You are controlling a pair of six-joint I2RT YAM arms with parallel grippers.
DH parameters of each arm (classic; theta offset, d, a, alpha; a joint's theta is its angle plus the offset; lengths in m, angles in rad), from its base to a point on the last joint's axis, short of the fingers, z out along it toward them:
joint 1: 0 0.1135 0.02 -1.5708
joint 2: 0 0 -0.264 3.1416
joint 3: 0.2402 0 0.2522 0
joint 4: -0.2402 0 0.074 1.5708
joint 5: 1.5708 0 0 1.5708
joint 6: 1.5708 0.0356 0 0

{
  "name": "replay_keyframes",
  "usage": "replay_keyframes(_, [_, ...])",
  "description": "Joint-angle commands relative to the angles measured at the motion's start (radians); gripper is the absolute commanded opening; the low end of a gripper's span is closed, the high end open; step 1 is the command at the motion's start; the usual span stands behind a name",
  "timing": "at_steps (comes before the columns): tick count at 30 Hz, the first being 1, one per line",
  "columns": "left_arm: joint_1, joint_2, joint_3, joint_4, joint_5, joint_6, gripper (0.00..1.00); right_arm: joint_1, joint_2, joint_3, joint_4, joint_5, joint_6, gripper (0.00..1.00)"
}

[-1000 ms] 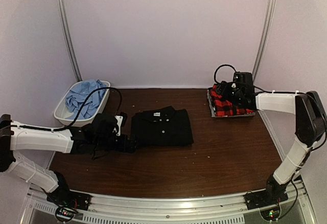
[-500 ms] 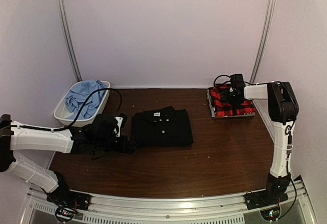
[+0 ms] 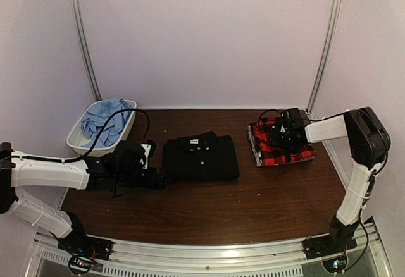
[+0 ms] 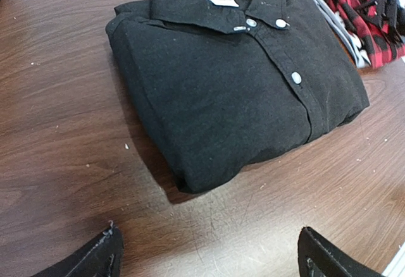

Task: Fold and stack the long sleeve shirts
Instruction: Move the square-folded shirt to the center of the board, then pick up the square-folded shirt from the center of the board.

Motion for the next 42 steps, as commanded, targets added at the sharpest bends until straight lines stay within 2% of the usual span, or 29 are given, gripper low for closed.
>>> replay_keyframes(1, [-0.001,-0.030,-0.005,0.023,-0.023,0.008,0.98,0.068,-0.104,-0.130,-0.071,0.013,0.075,0.77])
replay_keyframes(6, [0.004,-0.031,0.019,0.004,-0.031,0.025,0.98,0.160,-0.263,-0.113,-0.135,0.077,0.051,0.80])
replay_keyframes(10, [0.059,-0.014,0.045,0.015,0.031,0.048,0.98,0.251,-0.301,-0.050,-0.176,0.034,0.034,0.81])
replay_keyframes(16, [0.134,0.065,0.120,0.038,0.123,0.084,0.98,0.346,-0.196,0.025,-0.141,-0.117,0.039,0.81])
replay_keyframes(26, [0.293,0.237,0.202,0.068,0.298,0.066,0.95,0.353,0.038,0.144,-0.088,-0.226,0.051,0.79])
replay_keyframes(33, [0.412,0.371,0.216,0.158,0.466,0.052,0.88,0.338,0.121,0.159,-0.057,-0.278,0.067,0.79])
replay_keyframes(42, [0.439,0.531,0.274,0.216,0.569,0.044,0.76,0.311,0.158,0.091,0.061,-0.401,0.139,0.74])
